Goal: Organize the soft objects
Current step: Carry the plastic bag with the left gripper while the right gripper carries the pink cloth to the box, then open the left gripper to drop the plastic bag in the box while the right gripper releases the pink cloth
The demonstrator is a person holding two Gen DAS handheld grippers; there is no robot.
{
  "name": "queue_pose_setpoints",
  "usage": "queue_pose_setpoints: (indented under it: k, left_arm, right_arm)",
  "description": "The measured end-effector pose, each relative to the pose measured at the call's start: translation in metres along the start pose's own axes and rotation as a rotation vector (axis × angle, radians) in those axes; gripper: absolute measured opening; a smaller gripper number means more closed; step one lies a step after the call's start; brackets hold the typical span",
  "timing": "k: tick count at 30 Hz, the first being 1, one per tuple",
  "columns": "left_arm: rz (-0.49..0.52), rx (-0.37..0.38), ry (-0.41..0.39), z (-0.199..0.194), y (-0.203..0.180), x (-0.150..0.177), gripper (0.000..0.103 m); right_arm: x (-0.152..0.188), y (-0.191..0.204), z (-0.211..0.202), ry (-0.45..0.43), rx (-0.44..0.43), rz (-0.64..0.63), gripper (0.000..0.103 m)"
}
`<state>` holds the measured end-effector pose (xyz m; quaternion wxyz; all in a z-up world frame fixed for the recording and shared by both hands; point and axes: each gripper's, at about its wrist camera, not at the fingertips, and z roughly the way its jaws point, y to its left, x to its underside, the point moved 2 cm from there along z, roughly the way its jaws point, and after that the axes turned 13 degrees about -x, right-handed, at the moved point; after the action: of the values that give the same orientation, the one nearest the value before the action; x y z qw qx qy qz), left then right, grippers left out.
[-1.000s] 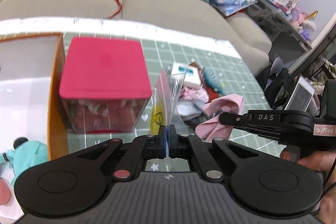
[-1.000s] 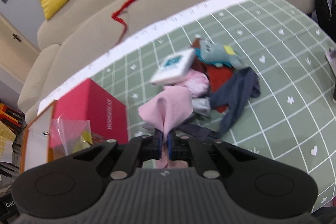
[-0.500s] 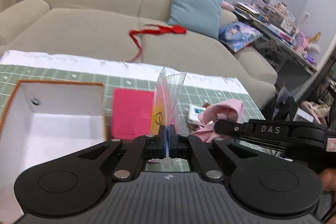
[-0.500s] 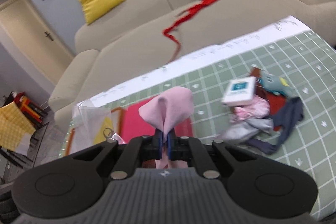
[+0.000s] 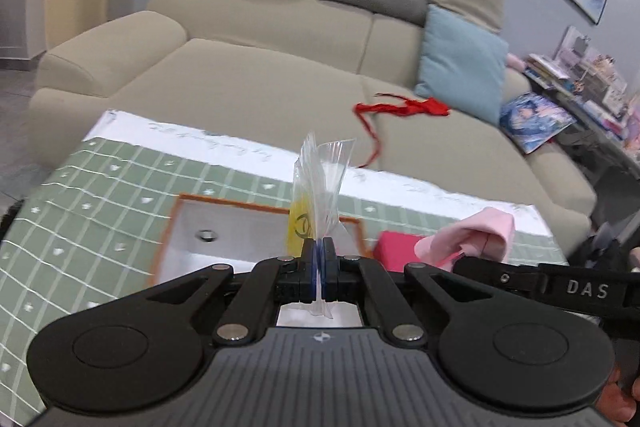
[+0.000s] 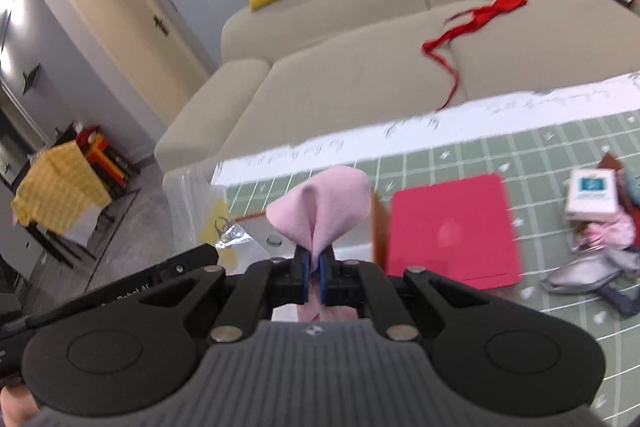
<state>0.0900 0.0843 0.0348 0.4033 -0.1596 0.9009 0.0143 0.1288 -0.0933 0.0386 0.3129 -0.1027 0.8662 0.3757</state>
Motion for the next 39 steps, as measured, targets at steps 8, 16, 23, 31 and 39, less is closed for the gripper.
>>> queue_pose_setpoints:
  k: [8,16,23,31,39]
  left_arm:
    - [-0.043,-0.034,0.094,0.044,0.037,0.017,0.001]
    - [-0.001,-0.089,0.215,0.084,0.052,0.041,0.001]
    - [0.033,-0.129,0.269,0.095,0.050,0.054,0.001]
    - [0.031,-0.154,0.288,0.097,0.053,0.057,0.001]
    - [0.050,-0.190,0.338,0.107,0.056,0.061,0.020]
  right_arm:
    - [0.028,-0.004,0.088,0.190,0.088,-0.019,0.001]
    - [0.050,-0.027,0.134,0.305,0.189,-0.076,0.000]
    - [0.046,-0.028,0.131,0.317,0.132,-0.073,0.000]
    - [0.044,-0.020,0.131,0.304,0.130,-0.115,0.000]
    - [0.043,-0.006,0.130,0.286,0.136,-0.173,0.000]
